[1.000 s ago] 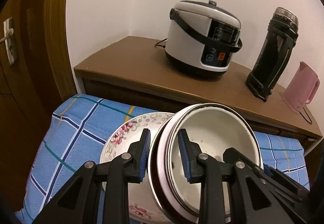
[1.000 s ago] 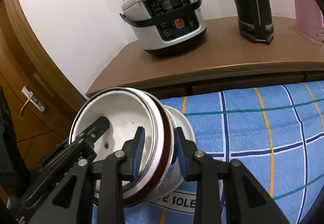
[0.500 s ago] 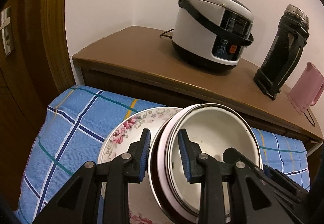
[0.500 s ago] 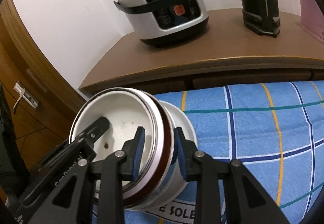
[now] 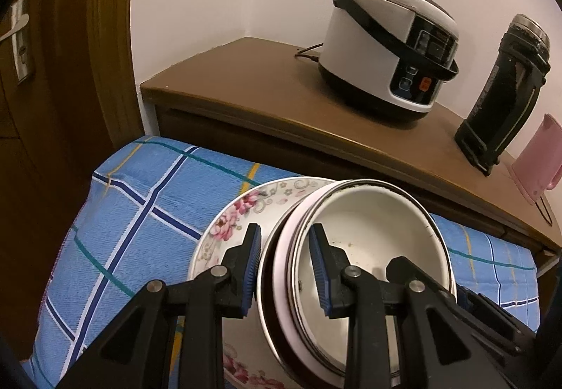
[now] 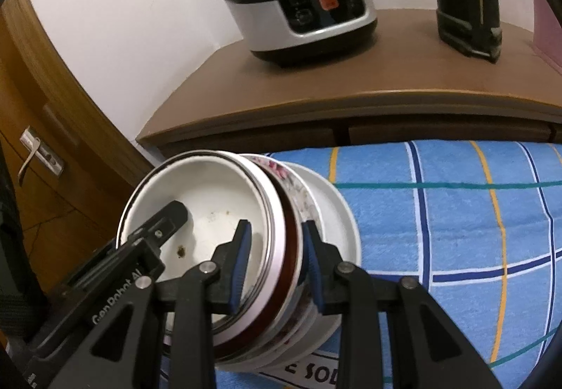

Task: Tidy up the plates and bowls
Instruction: 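Lower the nested bowls with the right gripper onto the pink-floral plate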

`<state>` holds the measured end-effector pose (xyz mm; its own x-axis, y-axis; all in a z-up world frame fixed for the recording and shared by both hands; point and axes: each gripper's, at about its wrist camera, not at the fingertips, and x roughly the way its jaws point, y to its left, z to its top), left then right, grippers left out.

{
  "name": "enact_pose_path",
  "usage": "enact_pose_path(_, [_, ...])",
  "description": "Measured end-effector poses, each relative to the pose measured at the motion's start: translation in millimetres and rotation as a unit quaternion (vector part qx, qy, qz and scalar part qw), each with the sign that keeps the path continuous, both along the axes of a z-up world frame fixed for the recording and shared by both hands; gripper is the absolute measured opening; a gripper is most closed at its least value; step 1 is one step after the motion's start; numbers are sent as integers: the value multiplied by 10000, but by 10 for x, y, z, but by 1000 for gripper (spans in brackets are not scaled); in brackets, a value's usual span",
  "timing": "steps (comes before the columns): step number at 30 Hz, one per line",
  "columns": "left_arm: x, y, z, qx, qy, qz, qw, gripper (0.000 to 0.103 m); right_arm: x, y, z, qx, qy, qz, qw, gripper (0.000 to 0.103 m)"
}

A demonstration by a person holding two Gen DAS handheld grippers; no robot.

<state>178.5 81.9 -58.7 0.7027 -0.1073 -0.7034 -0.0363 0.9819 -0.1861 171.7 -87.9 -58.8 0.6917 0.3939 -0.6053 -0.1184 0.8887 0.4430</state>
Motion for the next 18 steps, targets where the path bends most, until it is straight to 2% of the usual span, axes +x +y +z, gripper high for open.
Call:
enact_pose_path(10, [34,24,-10,-37,96,80,9999,33,74,65,17,-153,46,157,9997,31])
enact_pose_path(11, [36,31,-3,-18,105,121,9999,36,85,74,19,-151,46,171,9997,32])
enact_pose_path(13, [22,52,29,94,29,255,9996,52,82,65,18,-83,16,194,9998,32])
enact_pose_path(15, [-5,69,78,205,-93,314,9993,60,64,34,22,16,-78,197,9998,33])
enact_pose_path(18, [-43,84,143,265,-204,305,9990,62,18,-7,64,99,-255,159,9995,37])
